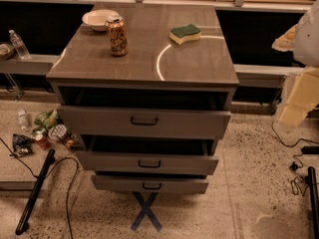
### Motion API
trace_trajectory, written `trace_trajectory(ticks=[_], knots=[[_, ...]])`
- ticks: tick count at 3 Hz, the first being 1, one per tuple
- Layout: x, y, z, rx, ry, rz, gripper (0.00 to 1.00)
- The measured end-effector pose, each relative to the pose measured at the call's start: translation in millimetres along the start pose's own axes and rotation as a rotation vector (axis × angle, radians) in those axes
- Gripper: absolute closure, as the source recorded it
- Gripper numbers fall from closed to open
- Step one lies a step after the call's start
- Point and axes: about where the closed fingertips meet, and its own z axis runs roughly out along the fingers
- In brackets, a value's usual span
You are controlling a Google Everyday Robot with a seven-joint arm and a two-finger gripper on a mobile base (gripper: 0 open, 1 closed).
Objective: Pick orange can
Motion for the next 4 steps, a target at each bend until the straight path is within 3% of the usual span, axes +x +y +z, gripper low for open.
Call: trace_trajectory(ticks=[2,3,4], knots=[[-3,-9,1,0.023,-0.039,0.036,0.0],[-31,-44,20,0.052,-0.221,0.108,0.0],[-92,-88,47,0.062,-0.476,0.135,0.0]])
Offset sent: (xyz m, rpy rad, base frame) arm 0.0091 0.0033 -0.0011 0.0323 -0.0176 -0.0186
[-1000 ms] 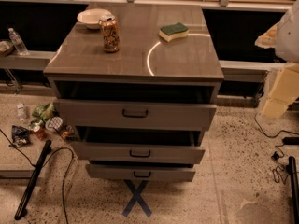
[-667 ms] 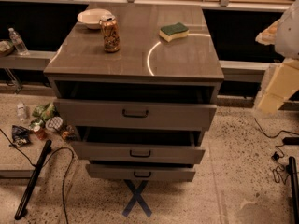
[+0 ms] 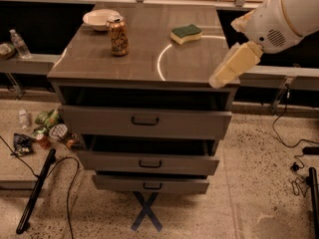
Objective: Pick orange can
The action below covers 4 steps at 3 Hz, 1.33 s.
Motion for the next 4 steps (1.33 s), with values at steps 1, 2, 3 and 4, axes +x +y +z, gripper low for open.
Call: trace_trajectory(ticks=[1,2,3,4], knots=[[-72,-36,67,0.008,-0.275,0.11,0.0],[-127,-68,108,0.093,-0.409,0.267,0.0],[-124,-64,107,0.085,-0.398,0.244,0.0],[-123,-53,145,0.036,-0.39,0.292,0.0]])
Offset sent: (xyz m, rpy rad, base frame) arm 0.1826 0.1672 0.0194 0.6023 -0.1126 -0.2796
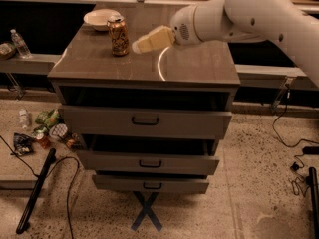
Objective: Pick orange can
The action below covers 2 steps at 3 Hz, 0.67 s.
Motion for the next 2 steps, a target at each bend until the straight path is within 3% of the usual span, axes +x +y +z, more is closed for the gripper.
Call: trace_trajectory(ticks=[2], knots=[[-7,-38,89,0.089,-0.116,0.125,0.0]])
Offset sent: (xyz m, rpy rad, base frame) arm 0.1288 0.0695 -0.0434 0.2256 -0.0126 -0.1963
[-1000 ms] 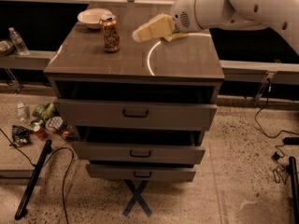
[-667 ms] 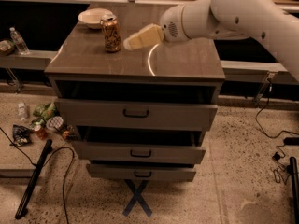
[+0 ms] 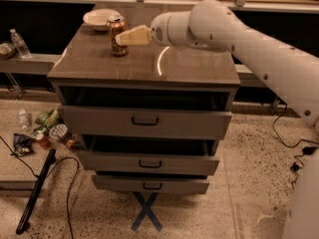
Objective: Pick orange can
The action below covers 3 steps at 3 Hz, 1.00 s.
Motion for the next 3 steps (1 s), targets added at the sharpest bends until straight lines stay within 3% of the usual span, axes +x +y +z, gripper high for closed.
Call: trace_trajectory(ticks=[1,2,3], knots=[[-1,2,57,-0.007,-0.051,0.017,0.0],[2,8,88,-0.032,-0.061,0.006,0.0],[9,16,113,-0.072,-0.051,-0.016,0.18]])
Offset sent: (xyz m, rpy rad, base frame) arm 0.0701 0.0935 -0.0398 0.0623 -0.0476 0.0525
